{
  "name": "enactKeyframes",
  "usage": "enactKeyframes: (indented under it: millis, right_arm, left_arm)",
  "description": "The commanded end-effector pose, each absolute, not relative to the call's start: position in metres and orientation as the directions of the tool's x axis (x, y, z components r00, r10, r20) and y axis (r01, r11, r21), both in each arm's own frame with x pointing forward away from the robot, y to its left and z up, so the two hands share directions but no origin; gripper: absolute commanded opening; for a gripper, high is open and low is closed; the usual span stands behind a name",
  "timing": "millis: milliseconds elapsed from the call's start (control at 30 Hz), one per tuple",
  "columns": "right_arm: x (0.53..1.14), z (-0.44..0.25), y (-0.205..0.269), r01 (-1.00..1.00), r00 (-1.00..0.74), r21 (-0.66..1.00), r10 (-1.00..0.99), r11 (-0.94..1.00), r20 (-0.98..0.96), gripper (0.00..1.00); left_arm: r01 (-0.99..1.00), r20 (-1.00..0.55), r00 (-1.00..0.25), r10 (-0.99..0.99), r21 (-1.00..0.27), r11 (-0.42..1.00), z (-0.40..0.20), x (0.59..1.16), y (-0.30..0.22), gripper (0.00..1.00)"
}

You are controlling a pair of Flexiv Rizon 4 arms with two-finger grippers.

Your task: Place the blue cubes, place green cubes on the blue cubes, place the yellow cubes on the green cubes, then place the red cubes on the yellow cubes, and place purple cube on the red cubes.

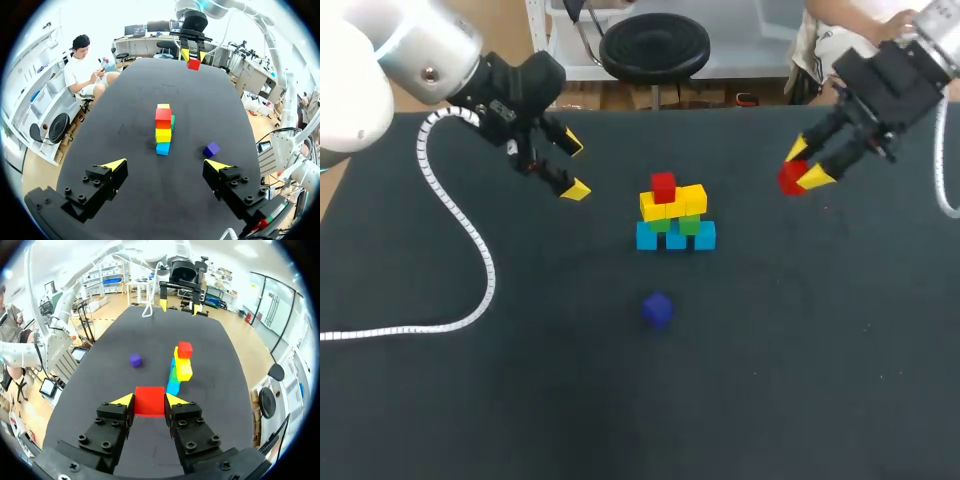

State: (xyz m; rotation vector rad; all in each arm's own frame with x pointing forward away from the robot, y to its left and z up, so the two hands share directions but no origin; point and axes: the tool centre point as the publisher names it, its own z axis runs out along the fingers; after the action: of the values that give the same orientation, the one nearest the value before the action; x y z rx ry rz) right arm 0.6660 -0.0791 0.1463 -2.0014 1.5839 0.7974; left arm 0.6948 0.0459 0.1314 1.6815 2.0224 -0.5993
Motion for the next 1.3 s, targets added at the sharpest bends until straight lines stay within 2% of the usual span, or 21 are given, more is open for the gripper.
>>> enactKeyframes:
  millis: [33,800,1100,1300]
  right_arm:
    - [0.669,0.15,-0.068,-0.961,0.201,-0.005,-0.687,-0.276,-0.698,0.0]
    - [0.668,0.152,-0.066,-0.961,0.208,-0.017,-0.686,-0.275,-0.697,0.0]
    - [0.681,0.162,-0.01,-0.93,0.293,-0.04,-0.675,-0.365,-0.677,0.0]
    - [0.685,0.16,0.012,-0.938,0.261,-0.005,-0.697,-0.347,-0.667,0.0]
  left_arm:
    - [0.985,-0.586,-0.161,0.794,-0.051,0.162,0.131,0.697,0.046,1.0]
    - [0.985,-0.586,-0.161,0.794,-0.051,0.162,0.131,0.697,0.046,1.0]
    - [0.985,-0.586,-0.161,0.794,-0.051,0.162,0.131,0.697,0.046,1.0]
    - [0.985,-0.586,-0.161,0.794,-0.051,0.162,0.131,0.697,0.046,1.0]
